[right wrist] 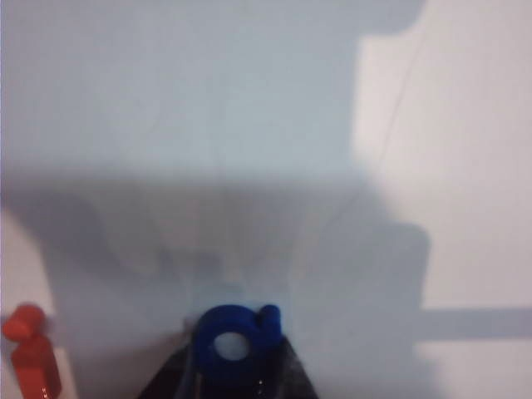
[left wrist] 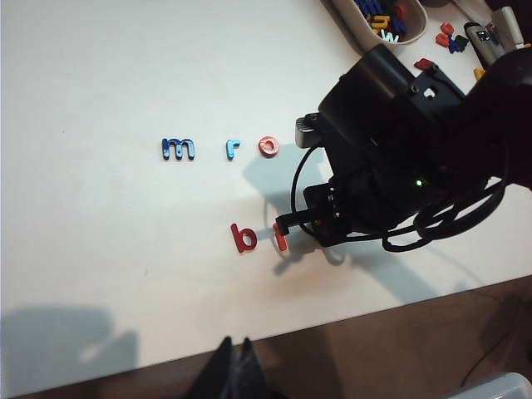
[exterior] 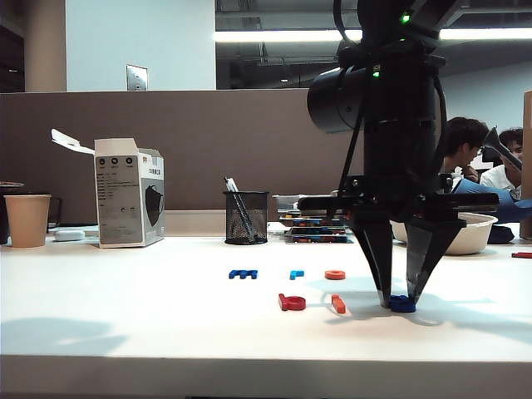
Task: Select the appropriate letters from the row of letter magnets placed on the table to arrange into the word "big".
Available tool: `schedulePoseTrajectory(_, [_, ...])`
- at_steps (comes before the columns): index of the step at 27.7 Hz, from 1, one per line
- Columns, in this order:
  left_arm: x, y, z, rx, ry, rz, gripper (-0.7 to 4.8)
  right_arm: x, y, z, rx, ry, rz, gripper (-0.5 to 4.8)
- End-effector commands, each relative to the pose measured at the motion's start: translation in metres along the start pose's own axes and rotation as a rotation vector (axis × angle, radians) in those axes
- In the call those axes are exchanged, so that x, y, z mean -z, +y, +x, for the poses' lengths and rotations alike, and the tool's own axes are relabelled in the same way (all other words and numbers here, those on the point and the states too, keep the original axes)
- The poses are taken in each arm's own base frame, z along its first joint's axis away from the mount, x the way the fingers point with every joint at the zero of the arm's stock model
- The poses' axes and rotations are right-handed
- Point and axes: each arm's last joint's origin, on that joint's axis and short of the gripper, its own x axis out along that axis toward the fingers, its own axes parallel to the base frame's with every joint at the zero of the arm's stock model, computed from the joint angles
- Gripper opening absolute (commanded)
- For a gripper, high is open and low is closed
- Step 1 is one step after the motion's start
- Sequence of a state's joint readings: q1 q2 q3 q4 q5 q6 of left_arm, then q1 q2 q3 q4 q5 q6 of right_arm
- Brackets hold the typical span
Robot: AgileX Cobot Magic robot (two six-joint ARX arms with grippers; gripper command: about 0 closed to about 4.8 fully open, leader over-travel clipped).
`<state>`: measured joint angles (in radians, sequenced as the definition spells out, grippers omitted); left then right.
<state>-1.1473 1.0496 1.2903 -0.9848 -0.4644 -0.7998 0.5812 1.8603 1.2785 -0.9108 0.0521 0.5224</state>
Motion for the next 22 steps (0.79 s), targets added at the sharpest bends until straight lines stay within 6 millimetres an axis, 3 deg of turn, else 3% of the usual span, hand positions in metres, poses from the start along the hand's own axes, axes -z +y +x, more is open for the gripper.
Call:
schedulePoseTrajectory(1, [-0.0015, -0.0001, -0.0013, 0.002, -0.012, 0.001, -0.05, 0.0037, -0.0013, 0.0035, 0.015, 0.04, -0.002, 0.94])
schedulePoseTrajectory(22, [-0.0015, -0.0001, -0.0013, 0.002, -0.012, 0.001, -0.05, 0.0012, -0.0002, 0.0028, 0.001, 0.014, 0.0, 1.23])
